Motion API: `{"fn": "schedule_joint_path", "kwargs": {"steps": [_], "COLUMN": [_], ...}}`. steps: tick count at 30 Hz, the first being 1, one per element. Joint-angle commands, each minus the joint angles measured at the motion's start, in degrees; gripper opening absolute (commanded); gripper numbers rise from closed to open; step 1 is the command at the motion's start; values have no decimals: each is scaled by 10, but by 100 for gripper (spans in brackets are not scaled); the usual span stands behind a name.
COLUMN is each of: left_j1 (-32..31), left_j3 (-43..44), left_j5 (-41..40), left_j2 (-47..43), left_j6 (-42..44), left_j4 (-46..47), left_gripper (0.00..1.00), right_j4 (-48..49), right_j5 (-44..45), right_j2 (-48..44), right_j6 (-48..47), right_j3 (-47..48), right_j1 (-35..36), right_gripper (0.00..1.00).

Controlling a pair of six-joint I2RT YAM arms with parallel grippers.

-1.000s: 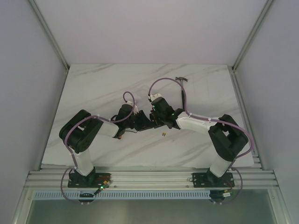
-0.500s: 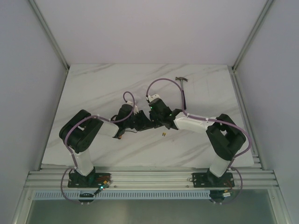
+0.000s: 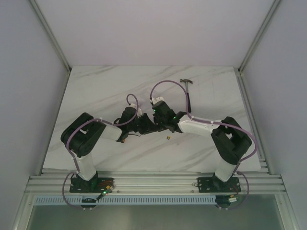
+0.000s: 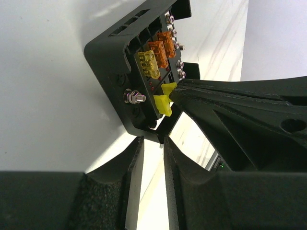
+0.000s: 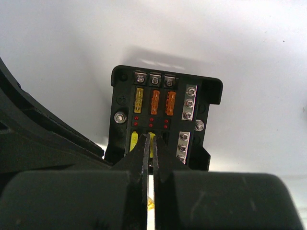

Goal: Snap on the fuse box

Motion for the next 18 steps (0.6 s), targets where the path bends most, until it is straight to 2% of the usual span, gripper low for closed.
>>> {"fn": "schedule_joint_path", "kwargs": {"steps": [1, 10, 18], "left_j1": [2, 2, 1], "left_j3": [1, 1, 1], "left_j5": [-11, -14, -14], "left_j2": [12, 14, 18], "left_j6": [1, -2, -2], "left_j4": [-13, -16, -20], "left_gripper": [32, 30, 30], "right_j4": [-88, -155, -166], "right_j5": [-5, -23, -41], "right_j2": [42, 73, 104], "right_j6": [19, 29, 22], "right_j3": [-20, -14, -1], "right_j1": [4, 3, 0], "right_gripper": [0, 0, 0]}}
